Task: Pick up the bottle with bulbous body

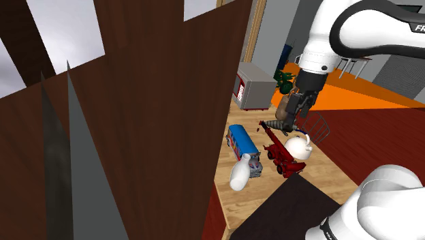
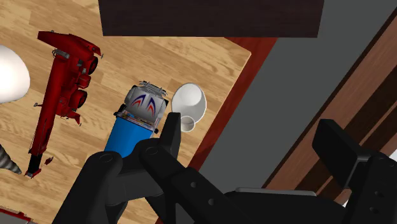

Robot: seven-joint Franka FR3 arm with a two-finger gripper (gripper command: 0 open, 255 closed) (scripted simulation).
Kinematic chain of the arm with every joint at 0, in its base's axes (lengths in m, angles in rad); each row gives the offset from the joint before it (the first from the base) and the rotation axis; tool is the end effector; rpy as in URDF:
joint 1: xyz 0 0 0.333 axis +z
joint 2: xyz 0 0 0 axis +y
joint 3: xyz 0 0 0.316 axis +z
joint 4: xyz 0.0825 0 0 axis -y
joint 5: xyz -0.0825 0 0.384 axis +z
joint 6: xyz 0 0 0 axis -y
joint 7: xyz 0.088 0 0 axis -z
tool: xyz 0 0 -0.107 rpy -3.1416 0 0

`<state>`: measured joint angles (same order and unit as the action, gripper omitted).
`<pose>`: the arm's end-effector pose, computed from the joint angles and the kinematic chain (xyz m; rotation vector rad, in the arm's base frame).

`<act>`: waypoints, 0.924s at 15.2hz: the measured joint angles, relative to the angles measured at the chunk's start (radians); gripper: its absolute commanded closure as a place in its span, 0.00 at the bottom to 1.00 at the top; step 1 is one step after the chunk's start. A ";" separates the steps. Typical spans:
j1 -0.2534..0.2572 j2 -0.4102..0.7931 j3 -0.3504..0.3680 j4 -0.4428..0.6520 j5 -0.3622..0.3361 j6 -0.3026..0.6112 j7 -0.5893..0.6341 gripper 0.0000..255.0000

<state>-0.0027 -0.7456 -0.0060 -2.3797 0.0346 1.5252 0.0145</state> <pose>0.3106 0.0007 0.5633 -3.0985 0.0336 0.1691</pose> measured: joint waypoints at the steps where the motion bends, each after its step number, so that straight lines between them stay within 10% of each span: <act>1: 0.000 0.000 0.000 0.000 0.000 0.000 0.000 0.00; 14: -0.025 0.215 -0.032 -0.232 -0.025 0.481 -0.033 0.00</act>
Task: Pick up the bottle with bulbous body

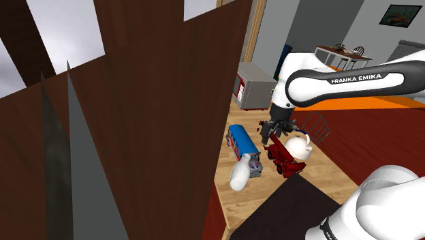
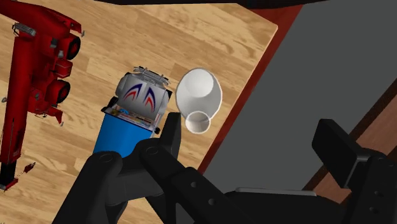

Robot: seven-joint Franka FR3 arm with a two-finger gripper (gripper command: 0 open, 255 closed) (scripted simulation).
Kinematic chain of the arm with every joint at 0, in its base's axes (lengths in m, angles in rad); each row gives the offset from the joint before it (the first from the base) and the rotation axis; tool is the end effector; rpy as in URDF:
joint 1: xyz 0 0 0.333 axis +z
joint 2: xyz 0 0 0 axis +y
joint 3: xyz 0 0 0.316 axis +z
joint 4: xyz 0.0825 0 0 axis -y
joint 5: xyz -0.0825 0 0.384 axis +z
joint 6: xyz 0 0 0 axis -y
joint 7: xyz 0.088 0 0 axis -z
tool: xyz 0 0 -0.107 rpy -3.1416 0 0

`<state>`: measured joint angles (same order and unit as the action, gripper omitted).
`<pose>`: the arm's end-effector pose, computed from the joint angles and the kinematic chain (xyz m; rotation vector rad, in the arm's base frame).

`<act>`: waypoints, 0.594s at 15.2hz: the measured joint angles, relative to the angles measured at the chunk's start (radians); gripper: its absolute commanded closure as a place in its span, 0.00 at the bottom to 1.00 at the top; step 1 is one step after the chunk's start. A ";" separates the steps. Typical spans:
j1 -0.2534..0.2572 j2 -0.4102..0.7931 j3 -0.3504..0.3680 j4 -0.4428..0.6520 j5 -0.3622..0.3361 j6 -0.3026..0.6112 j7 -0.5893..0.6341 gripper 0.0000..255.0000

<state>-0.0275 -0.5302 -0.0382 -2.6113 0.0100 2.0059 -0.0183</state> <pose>0.3658 -0.0232 0.4183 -3.1075 0.0715 0.1157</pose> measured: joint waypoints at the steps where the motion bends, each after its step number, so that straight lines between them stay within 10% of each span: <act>1: -0.001 0.029 -0.001 -0.013 0.000 0.044 -0.001 0.00; 9: -0.011 0.322 -0.027 -0.013 0.003 0.363 -0.030 0.00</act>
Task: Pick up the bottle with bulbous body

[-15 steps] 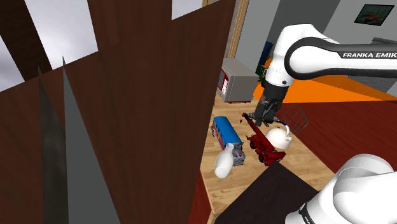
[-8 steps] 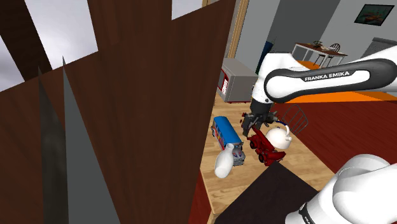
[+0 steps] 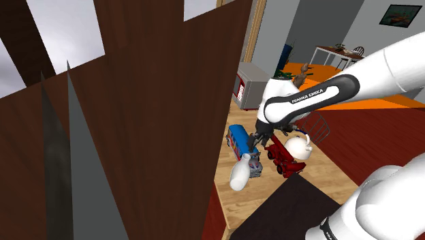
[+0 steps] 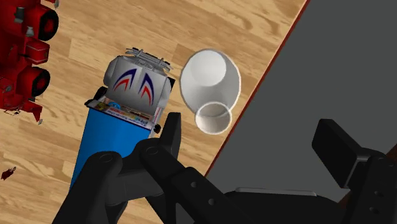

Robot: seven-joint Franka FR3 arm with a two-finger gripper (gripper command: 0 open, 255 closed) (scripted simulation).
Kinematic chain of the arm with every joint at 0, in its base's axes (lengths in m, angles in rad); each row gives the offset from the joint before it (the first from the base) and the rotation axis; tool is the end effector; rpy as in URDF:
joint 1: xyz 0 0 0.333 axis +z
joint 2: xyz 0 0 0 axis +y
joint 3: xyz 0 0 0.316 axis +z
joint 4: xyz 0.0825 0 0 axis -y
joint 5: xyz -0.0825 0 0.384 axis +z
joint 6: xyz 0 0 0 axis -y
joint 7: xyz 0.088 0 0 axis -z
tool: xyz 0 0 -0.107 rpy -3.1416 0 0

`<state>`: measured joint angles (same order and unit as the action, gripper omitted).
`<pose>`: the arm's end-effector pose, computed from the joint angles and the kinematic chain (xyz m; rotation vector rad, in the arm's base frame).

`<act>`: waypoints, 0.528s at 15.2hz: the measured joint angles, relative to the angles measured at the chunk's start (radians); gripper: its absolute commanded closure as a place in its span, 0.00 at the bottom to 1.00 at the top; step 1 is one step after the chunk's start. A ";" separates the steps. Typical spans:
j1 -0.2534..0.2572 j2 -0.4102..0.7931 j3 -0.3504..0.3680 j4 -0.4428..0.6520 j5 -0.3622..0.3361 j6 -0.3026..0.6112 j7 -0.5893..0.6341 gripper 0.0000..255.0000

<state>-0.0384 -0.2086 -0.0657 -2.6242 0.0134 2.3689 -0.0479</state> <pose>0.4127 -0.0421 0.3157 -3.1130 0.1001 0.0707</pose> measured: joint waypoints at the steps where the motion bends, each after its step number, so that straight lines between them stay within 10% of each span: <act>1: 0.001 0.034 -0.001 0.002 0.003 0.035 -0.001 0.00; 8: -0.007 0.323 -0.013 0.075 0.046 0.271 -0.049 0.00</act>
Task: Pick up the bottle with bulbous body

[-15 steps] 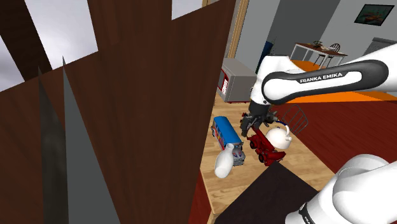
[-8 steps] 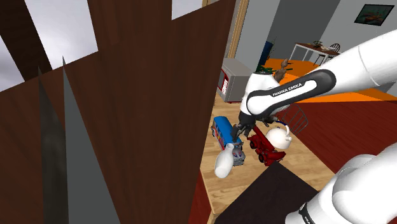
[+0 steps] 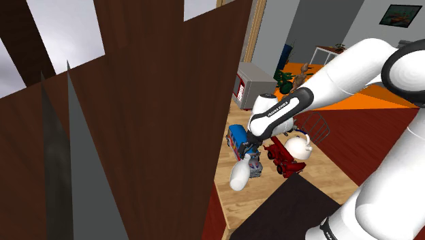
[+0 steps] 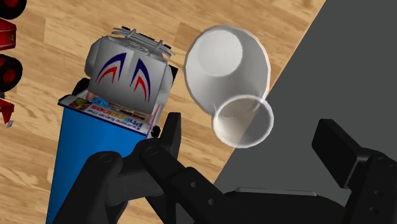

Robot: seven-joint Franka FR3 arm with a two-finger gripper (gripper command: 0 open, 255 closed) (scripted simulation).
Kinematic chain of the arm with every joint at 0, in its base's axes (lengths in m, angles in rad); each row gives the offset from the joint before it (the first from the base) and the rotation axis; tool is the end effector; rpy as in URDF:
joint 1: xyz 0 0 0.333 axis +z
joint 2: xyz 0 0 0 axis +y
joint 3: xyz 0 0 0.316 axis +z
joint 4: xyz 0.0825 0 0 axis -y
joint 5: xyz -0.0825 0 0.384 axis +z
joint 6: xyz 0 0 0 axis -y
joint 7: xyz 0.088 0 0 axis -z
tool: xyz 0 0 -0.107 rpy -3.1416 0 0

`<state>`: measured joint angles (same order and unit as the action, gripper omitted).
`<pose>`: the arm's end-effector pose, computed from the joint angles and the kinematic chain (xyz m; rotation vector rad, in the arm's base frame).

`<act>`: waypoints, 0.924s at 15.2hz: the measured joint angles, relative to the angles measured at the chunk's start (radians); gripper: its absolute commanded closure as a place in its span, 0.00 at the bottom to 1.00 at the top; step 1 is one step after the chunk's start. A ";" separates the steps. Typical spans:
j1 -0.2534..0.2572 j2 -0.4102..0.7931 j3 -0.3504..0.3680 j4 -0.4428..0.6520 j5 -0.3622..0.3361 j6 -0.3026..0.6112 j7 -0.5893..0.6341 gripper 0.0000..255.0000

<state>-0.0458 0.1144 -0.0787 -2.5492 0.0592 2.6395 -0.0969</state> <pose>0.4495 -0.0585 0.2256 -3.1176 0.1239 0.0332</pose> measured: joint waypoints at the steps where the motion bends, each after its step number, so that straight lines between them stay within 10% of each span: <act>1: 0.000 0.018 0.001 0.003 0.004 0.017 -0.002 0.00; 8: -0.006 0.120 0.013 0.015 0.031 0.107 -0.022 0.00; 9: -0.007 0.128 0.014 0.017 0.033 0.113 -0.025 1.00; 14: -0.009 0.134 0.014 0.020 0.035 0.119 -0.028 1.00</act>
<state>-0.0550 0.2484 -0.0642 -2.5288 0.0943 2.7585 -0.1248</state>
